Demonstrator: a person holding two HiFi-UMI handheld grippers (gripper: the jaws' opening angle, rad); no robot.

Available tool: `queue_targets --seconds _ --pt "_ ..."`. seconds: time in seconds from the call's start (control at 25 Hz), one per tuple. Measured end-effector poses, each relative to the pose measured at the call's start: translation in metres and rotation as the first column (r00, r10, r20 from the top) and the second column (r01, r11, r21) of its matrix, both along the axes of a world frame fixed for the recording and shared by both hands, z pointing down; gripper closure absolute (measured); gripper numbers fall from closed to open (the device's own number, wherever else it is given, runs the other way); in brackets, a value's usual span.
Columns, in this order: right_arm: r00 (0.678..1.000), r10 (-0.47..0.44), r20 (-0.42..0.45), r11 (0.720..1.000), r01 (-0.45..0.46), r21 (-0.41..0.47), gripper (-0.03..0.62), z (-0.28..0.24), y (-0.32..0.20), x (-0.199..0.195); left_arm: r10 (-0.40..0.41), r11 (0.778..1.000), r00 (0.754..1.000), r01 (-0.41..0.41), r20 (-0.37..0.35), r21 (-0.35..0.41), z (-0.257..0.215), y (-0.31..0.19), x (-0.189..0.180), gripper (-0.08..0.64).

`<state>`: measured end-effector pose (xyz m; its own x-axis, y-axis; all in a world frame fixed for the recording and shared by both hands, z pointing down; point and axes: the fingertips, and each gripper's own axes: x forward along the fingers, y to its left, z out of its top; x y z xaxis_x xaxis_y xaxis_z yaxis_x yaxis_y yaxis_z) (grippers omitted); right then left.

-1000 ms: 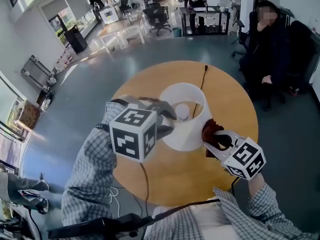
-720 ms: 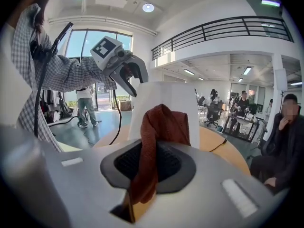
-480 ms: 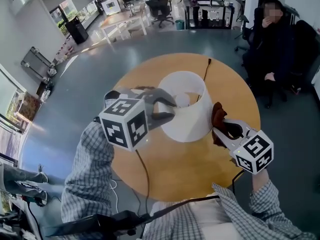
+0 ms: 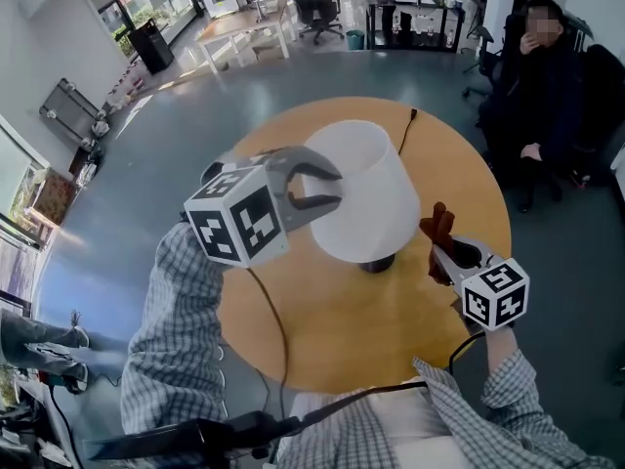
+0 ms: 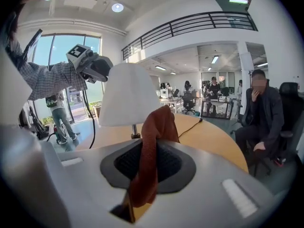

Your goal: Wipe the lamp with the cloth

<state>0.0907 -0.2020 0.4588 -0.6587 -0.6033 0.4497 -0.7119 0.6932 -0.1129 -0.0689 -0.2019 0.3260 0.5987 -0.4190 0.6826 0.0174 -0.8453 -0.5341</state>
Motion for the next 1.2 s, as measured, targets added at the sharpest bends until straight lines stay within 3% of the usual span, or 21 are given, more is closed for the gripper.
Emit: queue_targets --seconds 0.12,0.48,0.64,0.8,1.0,1.2 --pt "0.998 -0.057 -0.009 0.998 0.057 -0.012 0.529 0.023 -0.008 -0.026 -0.023 1.0 0.999 0.023 -0.024 0.003 -0.005 -0.019 0.0 0.453" --pt "0.986 -0.162 0.023 0.982 0.159 0.104 0.529 0.036 -0.045 -0.105 -0.069 0.998 0.992 0.069 -0.105 -0.006 -0.008 -0.047 -0.001 0.449" --pt "0.972 -0.221 -0.077 0.968 0.229 0.105 0.529 0.054 -0.052 -0.121 -0.076 0.997 0.99 0.076 -0.118 -0.005 -0.01 -0.052 0.001 0.448" --pt "0.948 -0.264 -0.18 0.954 0.283 0.095 0.529 0.079 -0.044 -0.122 -0.09 0.996 0.988 0.091 -0.127 0.002 -0.011 -0.056 -0.002 0.445" --pt "0.882 -0.339 -0.327 0.934 0.358 -0.001 0.528 0.125 -0.018 -0.107 -0.098 0.995 0.985 0.099 -0.142 0.006 -0.011 -0.059 -0.002 0.445" --pt "0.877 -0.346 -0.334 0.937 0.342 -0.075 0.528 0.153 0.002 -0.091 -0.088 0.996 0.986 0.091 -0.14 0.013 -0.014 -0.06 0.002 0.445"
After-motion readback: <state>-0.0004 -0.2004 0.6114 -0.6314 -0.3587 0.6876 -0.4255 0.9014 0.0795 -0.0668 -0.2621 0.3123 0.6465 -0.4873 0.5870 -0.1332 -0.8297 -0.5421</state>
